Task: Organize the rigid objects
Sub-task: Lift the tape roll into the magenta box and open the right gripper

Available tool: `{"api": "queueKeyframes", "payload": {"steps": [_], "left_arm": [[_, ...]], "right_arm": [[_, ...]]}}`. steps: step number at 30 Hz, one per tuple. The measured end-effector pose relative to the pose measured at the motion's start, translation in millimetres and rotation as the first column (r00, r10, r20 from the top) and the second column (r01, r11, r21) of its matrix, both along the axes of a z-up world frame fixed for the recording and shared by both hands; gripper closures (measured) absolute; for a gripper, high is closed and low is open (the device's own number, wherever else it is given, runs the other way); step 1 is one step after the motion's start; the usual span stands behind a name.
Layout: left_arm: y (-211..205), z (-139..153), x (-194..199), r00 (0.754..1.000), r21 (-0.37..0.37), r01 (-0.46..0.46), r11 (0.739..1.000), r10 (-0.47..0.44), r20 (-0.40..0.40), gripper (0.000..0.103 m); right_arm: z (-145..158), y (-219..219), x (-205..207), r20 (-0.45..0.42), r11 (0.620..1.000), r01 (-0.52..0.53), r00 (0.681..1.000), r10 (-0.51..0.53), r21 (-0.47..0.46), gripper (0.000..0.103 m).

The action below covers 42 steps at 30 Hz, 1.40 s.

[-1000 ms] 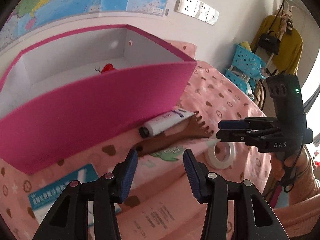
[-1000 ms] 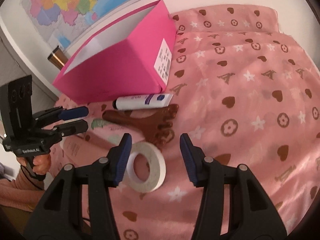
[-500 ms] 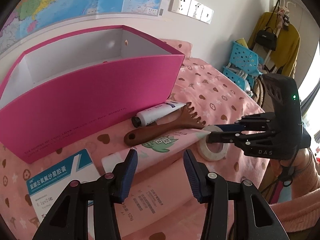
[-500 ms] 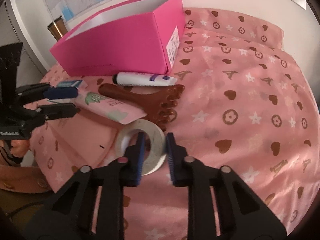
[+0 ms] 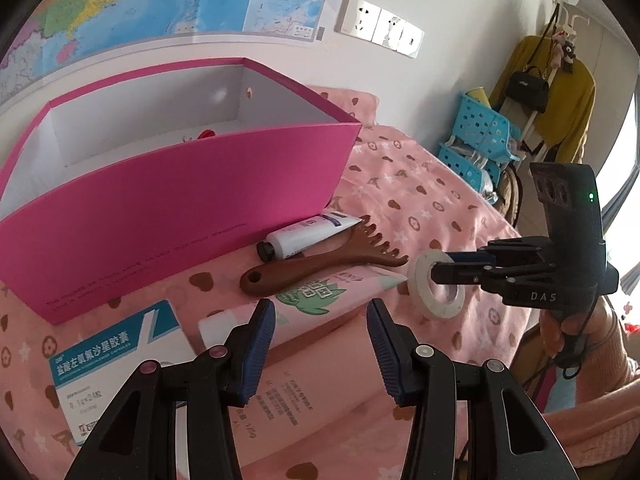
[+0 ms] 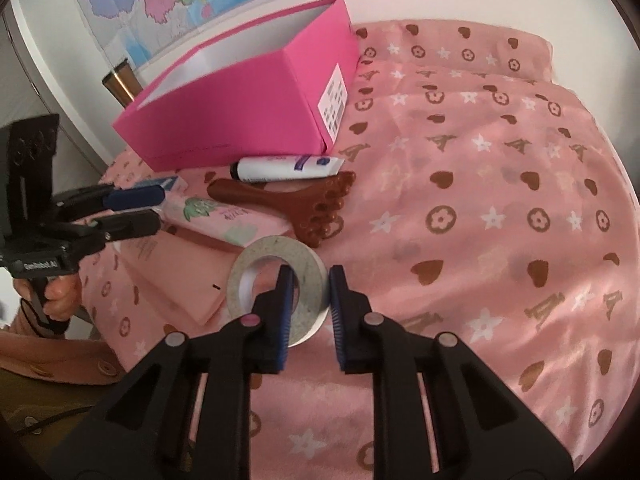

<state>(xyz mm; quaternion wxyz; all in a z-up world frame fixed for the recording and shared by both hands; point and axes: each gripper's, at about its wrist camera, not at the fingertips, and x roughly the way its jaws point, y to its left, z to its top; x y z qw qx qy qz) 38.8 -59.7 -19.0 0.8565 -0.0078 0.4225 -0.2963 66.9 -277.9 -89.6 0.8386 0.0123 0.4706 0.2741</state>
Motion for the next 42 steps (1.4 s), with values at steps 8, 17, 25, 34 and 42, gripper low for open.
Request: {"api": "queueKeyframes", "payload": {"steps": [8, 17, 25, 34, 42], "left_arm": [[-16, 10, -8, 0.997, -0.057, 0.082, 0.995, -0.082, 0.007, 0.055], [-32, 24, -1, 0.994, -0.093, 0.104, 0.990, -0.102, 0.033, 0.057], [-22, 56, 28, 0.994, -0.099, 0.045, 0.994, -0.035, 0.101, 0.061], [-7, 71, 80, 0.995, -0.102, -0.040, 0.994, 0.049, 0.085, 0.061], [1, 56, 110, 0.996, -0.087, -0.087, 0.992, 0.090, 0.021, 0.063]], "right_arm": [[20, 10, -1, 0.040, 0.998, -0.021, 0.999, 0.019, 0.051, 0.083], [44, 30, 14, 0.096, 0.993, -0.058, 0.994, 0.049, 0.099, 0.083], [79, 52, 49, 0.189, 0.990, -0.090, 0.980, 0.069, 0.105, 0.083], [92, 81, 110, 0.194, 0.992, -0.090, 0.979, 0.071, 0.090, 0.083], [69, 97, 141, 0.095, 0.994, -0.094, 0.992, 0.088, 0.052, 0.083]]}}
